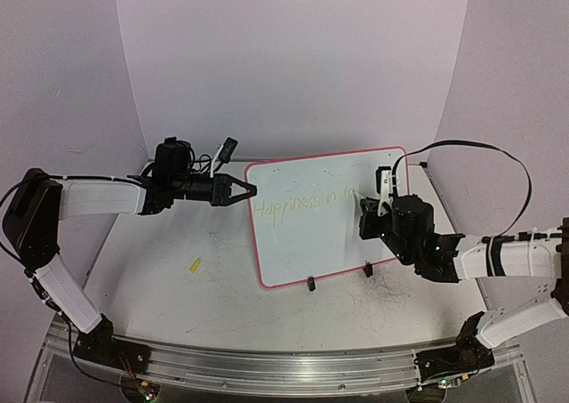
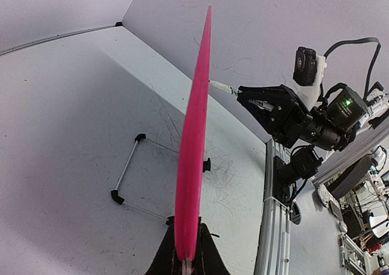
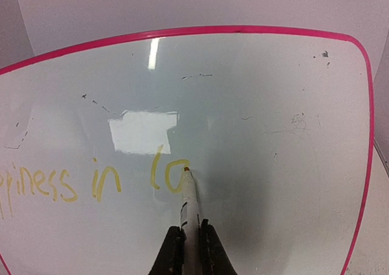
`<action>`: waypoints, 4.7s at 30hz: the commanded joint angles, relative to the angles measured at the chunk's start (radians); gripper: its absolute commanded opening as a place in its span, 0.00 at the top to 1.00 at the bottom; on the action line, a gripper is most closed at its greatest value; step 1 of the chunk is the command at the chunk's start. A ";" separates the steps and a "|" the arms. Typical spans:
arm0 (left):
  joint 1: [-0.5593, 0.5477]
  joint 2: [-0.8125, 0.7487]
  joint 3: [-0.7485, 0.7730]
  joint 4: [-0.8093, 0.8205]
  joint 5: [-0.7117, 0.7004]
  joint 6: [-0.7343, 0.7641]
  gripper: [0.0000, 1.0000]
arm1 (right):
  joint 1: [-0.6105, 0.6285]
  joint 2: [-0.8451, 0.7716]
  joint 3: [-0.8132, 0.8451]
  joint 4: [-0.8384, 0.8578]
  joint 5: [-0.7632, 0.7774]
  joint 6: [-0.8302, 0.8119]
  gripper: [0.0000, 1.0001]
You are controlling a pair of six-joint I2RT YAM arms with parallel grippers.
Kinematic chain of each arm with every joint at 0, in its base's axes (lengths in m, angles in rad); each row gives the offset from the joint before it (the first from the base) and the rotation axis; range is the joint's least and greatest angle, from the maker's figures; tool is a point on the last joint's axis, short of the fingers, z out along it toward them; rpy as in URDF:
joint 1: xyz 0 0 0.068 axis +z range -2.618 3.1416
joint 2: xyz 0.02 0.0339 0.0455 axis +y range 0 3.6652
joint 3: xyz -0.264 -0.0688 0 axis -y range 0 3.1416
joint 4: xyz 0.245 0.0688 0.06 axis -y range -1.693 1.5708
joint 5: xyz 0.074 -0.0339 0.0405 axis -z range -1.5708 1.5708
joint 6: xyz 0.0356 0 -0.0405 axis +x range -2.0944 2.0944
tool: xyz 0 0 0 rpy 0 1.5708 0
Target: Write a sentence on the whiteboard
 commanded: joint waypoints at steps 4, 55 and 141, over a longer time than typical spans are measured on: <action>-0.007 -0.020 0.024 -0.049 -0.024 0.042 1.00 | -0.005 0.023 0.045 0.026 0.016 -0.013 1.00; -0.007 -0.026 0.025 -0.053 -0.027 0.048 1.00 | -0.038 -0.017 0.028 0.010 -0.040 0.024 1.00; -0.010 -0.026 0.029 -0.063 -0.032 0.055 1.00 | -0.047 -0.058 -0.041 -0.078 -0.003 0.085 1.00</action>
